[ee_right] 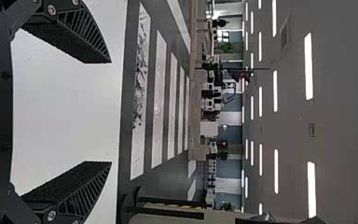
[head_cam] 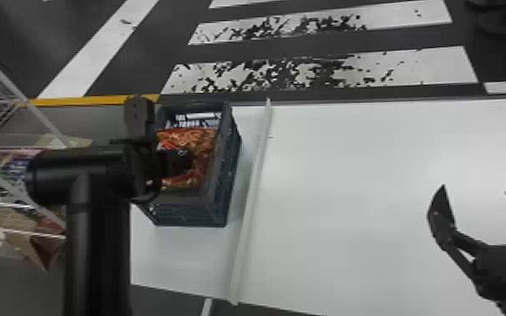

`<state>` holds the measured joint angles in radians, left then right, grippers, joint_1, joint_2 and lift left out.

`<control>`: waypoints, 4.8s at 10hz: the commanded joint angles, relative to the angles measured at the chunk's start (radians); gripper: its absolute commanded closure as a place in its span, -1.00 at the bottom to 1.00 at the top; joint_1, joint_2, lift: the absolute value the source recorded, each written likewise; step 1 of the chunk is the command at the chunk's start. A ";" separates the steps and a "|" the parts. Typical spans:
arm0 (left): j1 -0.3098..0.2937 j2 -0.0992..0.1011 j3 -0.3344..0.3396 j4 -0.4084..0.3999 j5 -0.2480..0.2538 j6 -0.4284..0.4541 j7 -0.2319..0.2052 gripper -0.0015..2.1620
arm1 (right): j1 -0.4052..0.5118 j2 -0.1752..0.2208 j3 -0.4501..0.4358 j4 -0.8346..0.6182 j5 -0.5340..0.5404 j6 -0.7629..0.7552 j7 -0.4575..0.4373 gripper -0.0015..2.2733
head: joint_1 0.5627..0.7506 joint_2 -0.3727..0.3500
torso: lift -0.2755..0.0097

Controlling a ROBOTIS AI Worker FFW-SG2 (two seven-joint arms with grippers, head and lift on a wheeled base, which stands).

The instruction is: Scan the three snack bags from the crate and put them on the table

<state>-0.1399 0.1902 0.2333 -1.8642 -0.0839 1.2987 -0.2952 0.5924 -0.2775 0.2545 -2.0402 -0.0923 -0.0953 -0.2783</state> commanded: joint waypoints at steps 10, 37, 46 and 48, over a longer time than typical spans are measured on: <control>0.072 0.005 0.003 -0.156 0.010 -0.057 0.033 0.74 | -0.006 0.006 -0.007 0.020 -0.006 -0.016 -0.007 -0.90 | 0.41 0.72 | 0.28; 0.267 -0.181 -0.542 -0.182 0.124 -0.275 -0.170 0.74 | 0.060 0.029 -0.176 -0.156 -0.109 -0.053 -0.015 -0.90 | 0.41 -0.77 | 0.28; 0.141 -0.193 -0.677 0.249 0.179 -0.575 -0.366 0.44 | 0.035 0.029 -0.164 -0.161 -0.127 -0.053 -0.013 -0.90 | 0.41 -0.94 | 0.28; 0.138 -0.193 -0.713 0.264 0.174 -0.634 -0.343 -1.00 | 0.032 0.026 -0.164 -0.155 -0.129 -0.056 -0.013 -0.90 | 0.41 -0.94 | 0.28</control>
<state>-0.0002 0.0015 -0.4728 -1.6030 0.0922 0.6747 -0.6379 0.6249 -0.2499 0.0904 -2.1964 -0.2200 -0.1484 -0.2914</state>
